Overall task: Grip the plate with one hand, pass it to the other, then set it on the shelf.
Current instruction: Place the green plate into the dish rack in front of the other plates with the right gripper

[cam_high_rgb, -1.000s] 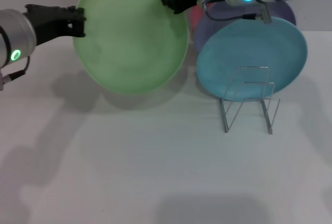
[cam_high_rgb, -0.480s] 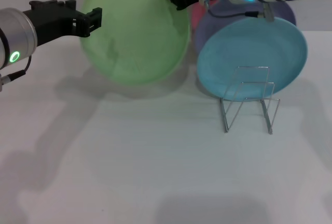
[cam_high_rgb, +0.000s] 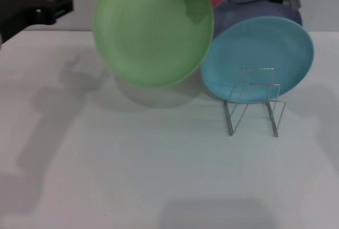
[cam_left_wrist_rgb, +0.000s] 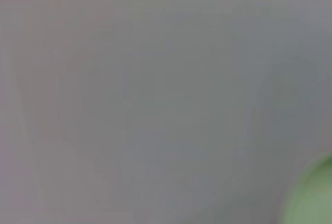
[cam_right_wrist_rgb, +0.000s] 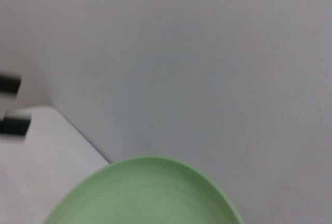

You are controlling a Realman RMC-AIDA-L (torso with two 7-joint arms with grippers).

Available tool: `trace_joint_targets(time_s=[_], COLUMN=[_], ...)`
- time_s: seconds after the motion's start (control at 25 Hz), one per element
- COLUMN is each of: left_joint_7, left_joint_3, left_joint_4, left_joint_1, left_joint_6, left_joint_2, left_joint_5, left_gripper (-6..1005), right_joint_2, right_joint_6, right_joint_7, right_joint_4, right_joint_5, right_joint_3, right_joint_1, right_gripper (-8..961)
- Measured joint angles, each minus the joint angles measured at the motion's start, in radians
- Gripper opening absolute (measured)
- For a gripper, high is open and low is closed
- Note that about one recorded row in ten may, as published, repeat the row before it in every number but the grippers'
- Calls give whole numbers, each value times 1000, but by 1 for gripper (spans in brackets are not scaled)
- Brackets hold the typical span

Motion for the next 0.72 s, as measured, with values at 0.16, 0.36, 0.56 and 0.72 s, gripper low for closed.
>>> trace_joint_targets(time_s=[0.16, 0.36, 0.56, 0.72], left_joint_7=[25, 45, 45, 45], left_joint_3=[30, 90, 139, 169], left_joint_4=[52, 152, 248, 318], left_joint_1=[50, 87, 108, 114], left_joint_6=[170, 408, 608, 740], left_joint_2=[-1, -2, -2, -2], left_joint_5=[0, 0, 1, 0], left_gripper=[801, 799, 797, 796], right_joint_2=[7, 12, 5, 3], right_joint_6=[48, 79, 158, 208], right_joint_7=[-100, -248, -381, -485], right_joint_4=[135, 294, 386, 469], right_joint_5=[-64, -71, -12, 1], right_joint_3=[-5, -7, 4, 14], right_joint_1=[-58, -134, -182, -240], right_gripper=[39, 39, 38, 38])
